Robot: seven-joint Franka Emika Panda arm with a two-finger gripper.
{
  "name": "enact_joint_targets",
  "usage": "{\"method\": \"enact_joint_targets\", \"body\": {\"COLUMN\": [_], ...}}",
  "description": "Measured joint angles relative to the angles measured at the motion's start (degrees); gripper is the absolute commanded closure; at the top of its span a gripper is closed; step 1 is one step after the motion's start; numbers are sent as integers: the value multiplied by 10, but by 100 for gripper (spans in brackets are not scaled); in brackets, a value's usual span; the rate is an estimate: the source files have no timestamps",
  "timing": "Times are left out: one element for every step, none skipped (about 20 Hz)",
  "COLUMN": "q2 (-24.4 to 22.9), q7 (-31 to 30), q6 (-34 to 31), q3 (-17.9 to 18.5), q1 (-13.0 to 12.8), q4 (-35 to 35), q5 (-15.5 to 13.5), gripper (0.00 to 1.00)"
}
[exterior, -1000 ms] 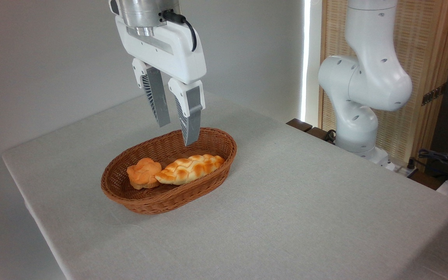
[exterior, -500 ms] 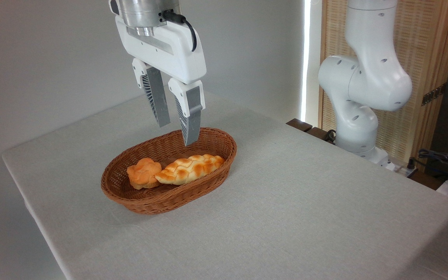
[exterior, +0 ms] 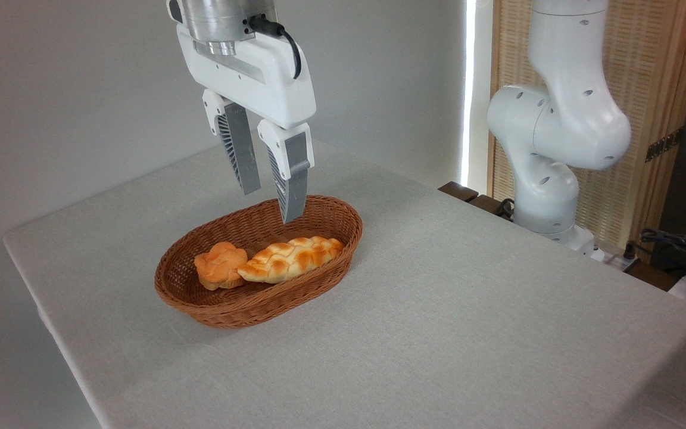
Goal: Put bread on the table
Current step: 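Lower the gripper onto the small round orange bun and close it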
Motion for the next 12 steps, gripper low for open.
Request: {"method": "enact_joint_targets", "body": {"q2": [1, 2, 5, 7, 9, 10, 12, 13, 14, 16, 18, 20], "q7": [0, 0, 0, 0, 0, 0, -1, -1, -2, -3, -4, -5], "q6": [0, 0, 0, 0, 1, 5, 15, 33, 57, 88, 121, 152], "q3": [-1, -3, -4, -5, -9, -16, -26, -39, -52, -68, -82, -95], "q1": [0, -1, -3, -5, -6, -6, -6, -7, -8, -8, -9, -10], "q4": [0, 0, 0, 0, 0, -1, -5, -13, -26, -43, -63, -84], "q5": [0, 0, -1, -1, -3, -4, -6, -9, -13, -16, -18, -19], "gripper": [0, 0, 0, 0, 0, 0, 0, 0, 0, 0, 0, 0]}}
